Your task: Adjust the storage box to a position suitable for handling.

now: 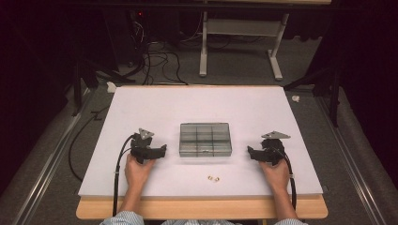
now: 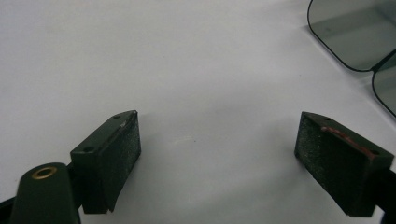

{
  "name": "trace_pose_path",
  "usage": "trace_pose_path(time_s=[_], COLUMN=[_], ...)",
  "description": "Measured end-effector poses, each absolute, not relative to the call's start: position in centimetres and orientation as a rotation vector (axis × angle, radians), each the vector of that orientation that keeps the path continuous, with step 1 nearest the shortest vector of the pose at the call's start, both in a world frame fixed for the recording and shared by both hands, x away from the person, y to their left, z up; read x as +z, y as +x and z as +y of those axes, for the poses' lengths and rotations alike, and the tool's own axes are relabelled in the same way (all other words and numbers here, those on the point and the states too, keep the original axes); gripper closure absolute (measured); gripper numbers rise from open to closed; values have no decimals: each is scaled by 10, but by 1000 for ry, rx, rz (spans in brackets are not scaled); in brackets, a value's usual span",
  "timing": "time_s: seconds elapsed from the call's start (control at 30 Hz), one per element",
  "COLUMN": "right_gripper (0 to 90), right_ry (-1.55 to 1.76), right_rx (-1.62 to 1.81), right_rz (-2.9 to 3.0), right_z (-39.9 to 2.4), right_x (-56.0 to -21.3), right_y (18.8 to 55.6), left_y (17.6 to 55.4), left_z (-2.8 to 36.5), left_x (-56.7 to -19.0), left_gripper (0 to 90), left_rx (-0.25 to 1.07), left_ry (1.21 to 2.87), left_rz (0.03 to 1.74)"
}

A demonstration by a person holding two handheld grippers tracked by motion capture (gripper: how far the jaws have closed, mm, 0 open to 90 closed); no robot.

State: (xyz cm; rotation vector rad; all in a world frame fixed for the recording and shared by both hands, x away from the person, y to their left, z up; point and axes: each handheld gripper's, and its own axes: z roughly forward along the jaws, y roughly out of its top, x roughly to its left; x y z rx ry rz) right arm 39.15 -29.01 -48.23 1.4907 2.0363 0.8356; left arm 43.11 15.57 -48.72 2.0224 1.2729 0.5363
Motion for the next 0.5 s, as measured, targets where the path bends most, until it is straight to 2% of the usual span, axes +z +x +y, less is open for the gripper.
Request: trace_pose_path(time_s=[0.5], right_gripper=[208], right_ry=[1494], right_rx=[838], right_rz=[2038], right_z=[-290], right_x=[-482], right_y=[392], left_y=[431], left_z=[156], left_x=[-487], left_gripper=[147], left_rx=[534], left_ry=[2023], left_rz=[1273])
